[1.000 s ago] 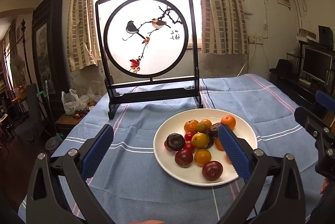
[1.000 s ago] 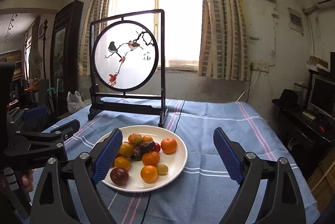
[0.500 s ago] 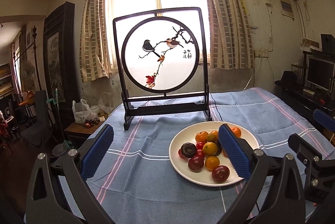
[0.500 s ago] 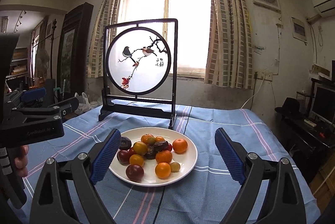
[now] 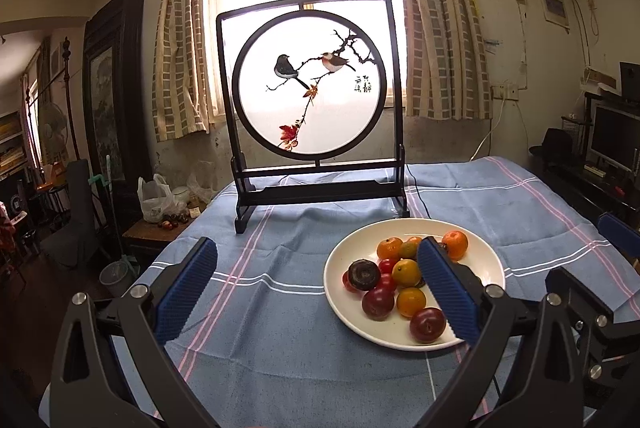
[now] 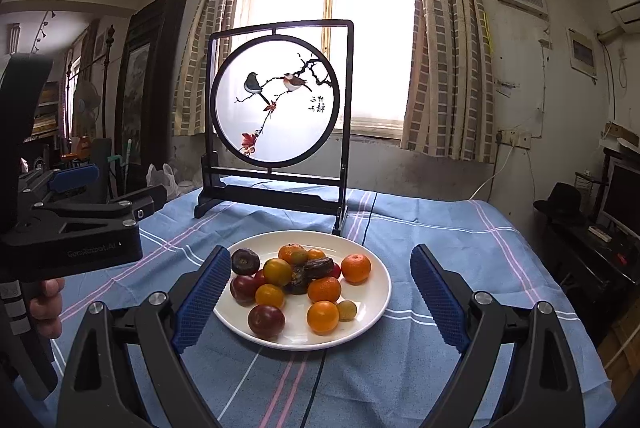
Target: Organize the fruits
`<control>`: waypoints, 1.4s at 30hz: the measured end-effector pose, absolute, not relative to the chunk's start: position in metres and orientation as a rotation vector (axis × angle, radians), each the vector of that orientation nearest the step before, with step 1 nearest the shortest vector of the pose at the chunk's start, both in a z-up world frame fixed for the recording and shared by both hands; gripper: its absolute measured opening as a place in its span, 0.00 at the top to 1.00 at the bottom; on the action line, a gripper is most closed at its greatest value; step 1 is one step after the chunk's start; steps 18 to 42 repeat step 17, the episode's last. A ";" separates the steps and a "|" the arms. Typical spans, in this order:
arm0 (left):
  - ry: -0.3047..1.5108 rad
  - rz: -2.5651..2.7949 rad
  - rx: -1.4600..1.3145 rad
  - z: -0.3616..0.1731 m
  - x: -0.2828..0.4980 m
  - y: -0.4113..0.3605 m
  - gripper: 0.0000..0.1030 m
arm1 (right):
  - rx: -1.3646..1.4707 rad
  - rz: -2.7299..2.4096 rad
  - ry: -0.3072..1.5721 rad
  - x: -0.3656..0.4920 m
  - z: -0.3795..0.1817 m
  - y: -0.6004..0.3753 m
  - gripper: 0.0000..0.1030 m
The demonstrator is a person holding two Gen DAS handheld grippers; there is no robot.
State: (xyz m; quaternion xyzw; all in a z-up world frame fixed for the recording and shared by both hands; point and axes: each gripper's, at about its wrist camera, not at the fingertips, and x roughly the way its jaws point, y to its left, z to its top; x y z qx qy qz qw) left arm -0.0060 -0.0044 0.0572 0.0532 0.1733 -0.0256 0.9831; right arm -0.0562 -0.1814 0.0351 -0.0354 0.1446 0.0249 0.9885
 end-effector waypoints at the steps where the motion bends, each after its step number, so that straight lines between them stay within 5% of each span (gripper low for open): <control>1: 0.350 -0.052 0.103 0.056 -0.005 -0.004 0.05 | -0.075 0.053 0.296 -0.055 0.034 -0.180 0.11; 42: 0.427 -0.083 0.071 0.042 0.017 -0.003 0.05 | -0.030 0.010 0.356 -0.037 0.030 -0.183 0.09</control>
